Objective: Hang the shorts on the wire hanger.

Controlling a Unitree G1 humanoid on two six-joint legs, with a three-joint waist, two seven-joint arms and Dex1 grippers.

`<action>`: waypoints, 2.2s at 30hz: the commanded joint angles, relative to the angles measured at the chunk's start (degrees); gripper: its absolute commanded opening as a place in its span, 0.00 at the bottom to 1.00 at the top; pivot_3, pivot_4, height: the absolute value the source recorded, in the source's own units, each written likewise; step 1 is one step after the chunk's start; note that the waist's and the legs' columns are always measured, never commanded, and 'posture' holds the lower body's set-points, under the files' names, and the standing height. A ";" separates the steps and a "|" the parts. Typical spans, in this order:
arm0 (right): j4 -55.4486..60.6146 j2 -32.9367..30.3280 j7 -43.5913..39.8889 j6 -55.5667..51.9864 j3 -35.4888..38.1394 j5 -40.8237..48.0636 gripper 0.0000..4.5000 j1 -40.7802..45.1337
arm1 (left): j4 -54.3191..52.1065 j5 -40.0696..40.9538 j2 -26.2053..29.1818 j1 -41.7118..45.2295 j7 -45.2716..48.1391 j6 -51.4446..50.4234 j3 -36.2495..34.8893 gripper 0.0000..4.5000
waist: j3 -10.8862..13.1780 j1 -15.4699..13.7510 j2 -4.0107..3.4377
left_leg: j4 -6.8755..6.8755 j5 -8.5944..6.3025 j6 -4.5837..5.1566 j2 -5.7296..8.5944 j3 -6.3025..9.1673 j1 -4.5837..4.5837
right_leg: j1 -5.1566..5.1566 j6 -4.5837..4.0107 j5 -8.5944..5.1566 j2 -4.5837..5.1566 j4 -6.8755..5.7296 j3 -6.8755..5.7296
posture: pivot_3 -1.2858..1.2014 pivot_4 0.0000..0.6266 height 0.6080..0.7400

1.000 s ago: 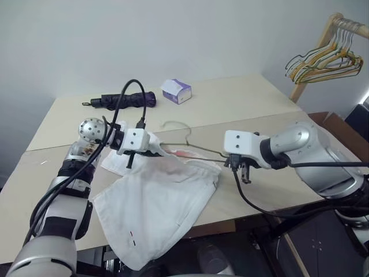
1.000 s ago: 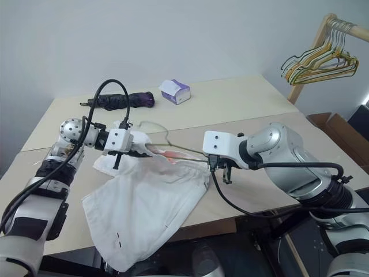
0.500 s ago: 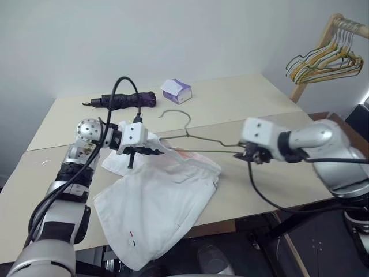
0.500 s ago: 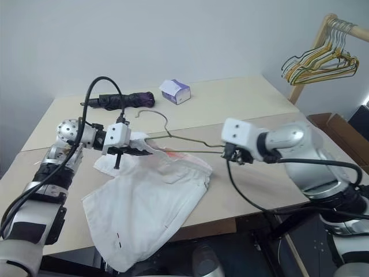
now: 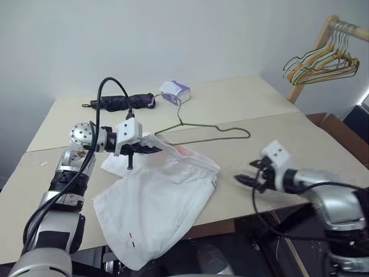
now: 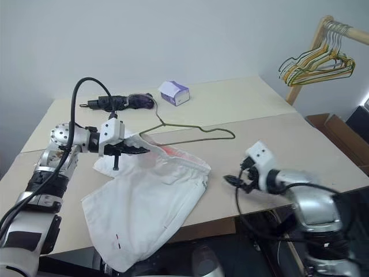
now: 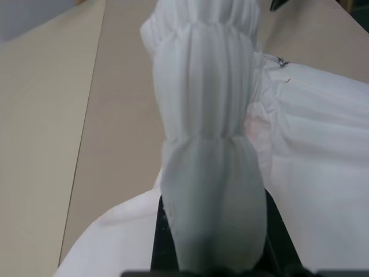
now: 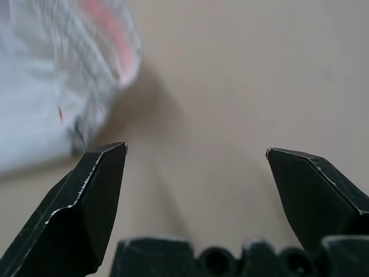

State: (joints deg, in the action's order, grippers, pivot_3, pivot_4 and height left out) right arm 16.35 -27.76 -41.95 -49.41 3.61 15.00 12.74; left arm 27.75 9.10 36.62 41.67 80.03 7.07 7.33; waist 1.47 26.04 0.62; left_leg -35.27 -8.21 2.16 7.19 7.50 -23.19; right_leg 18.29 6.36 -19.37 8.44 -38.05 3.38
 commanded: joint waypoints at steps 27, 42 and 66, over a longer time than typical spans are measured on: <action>-4.63 6.46 8.29 -3.74 3.14 10.66 0.00 5.37 | -4.03 1.16 4.47 -2.20 0.73 -1.88 -1.89 0.00 | 0.00 -3.16 0.00 | 0.07 -0.13 -0.22 0.03 0.04 -0.07 | 0.09 -0.01 0.01 -0.01 0.06 0.00 | 0.38 0.00 1.00; -6.69 -1.09 7.91 -3.06 6.21 14.82 0.00 6.65 | 1.96 -2.50 9.67 -6.76 2.25 2.80 -0.78 0.00 | 0.00 -3.26 0.00 | 0.11 -0.15 -0.26 0.02 0.03 -0.07 | 0.13 -0.01 0.01 0.00 0.08 0.01 | 0.38 0.00 1.00; 5.04 -6.56 6.99 -5.21 0.40 19.03 0.00 9.53 | 10.39 -13.20 7.28 -3.28 -9.89 4.86 6.06 0.00 | 0.01 -3.08 0.01 | 0.14 -0.17 -0.28 0.02 0.03 -0.20 | 0.28 0.38 -0.22 0.03 0.10 0.01 | 0.36 0.00 1.00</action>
State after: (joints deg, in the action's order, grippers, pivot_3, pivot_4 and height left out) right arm 17.86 -33.36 -35.96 -54.06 2.69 33.96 20.04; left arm 37.24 -3.24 43.15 38.25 71.28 13.55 14.51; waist 1.48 22.96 0.62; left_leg -35.13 -8.38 1.89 7.21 7.53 -23.41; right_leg 18.59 6.74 -19.59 8.48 -37.96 3.39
